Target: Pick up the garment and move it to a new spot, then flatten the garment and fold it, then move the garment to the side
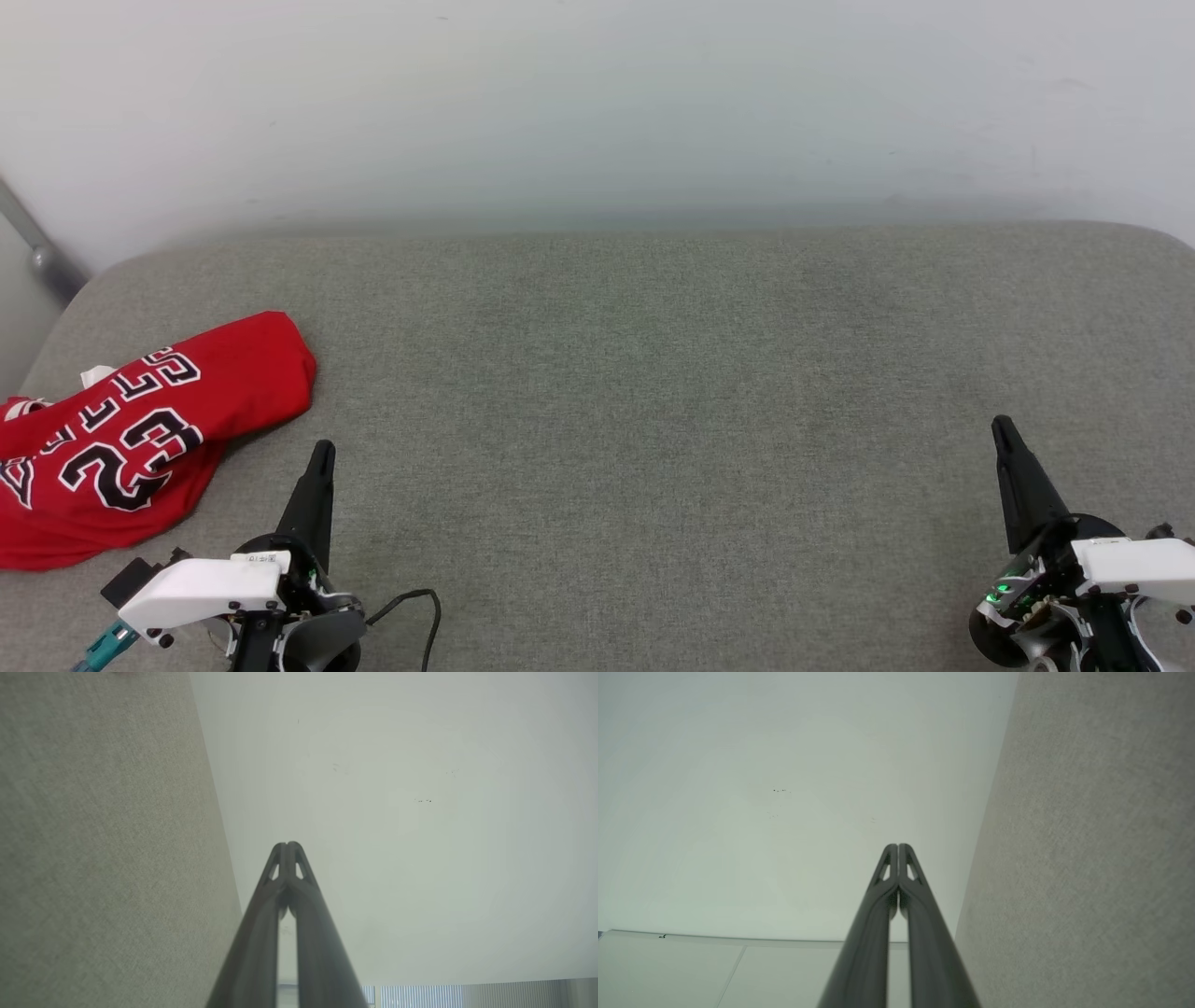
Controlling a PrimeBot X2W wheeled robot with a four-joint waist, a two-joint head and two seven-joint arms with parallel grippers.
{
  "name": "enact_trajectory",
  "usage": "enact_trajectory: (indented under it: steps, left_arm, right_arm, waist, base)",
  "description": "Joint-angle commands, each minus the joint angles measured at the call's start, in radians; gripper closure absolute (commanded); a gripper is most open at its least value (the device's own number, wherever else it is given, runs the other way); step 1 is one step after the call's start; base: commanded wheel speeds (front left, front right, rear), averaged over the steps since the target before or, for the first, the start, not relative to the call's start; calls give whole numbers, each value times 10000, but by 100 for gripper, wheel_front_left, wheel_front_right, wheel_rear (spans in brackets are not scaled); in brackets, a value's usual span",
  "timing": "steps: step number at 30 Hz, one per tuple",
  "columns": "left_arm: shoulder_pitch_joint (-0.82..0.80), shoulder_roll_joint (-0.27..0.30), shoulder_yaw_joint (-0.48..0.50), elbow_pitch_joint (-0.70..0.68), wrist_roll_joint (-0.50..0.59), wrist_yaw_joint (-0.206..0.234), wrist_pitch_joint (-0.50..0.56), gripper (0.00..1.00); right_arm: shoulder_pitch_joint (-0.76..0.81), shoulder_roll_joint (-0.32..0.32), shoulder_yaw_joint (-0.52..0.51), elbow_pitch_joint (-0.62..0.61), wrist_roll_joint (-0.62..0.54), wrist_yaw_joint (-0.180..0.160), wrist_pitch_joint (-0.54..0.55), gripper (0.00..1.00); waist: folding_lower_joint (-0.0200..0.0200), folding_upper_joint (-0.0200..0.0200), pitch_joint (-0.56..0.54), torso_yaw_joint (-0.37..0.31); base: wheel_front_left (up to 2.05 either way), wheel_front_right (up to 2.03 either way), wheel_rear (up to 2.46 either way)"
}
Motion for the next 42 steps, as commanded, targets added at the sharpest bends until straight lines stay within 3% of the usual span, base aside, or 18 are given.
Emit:
enact_trajectory:
  steps: [1,36,37,42]
  left_arm:
    - [-71,-24,22,-2,12,-22,21,100]
    - [-71,-24,19,-3,10,-22,19,100]
    - [-71,-24,19,-3,10,-22,19,0]
    - [66,-5,-202,3,-110,4,-91,0]
  right_arm:
    - [-118,39,0,8,-52,-3,32,100]
    - [-117,40,4,7,-48,-3,27,100]
    - [-117,40,4,7,-48,-3,27,0]
    - [118,5,78,-9,13,0,-112,0]
  waist:
    - [0,0,0,0]
    - [0,0,0,0]
    - [0,0,0,0]
    - [0,0,0,-4]
  base:
    - [0,0,0]
    - [0,0,0]
    - [0,0,0]
    - [0,0,0]
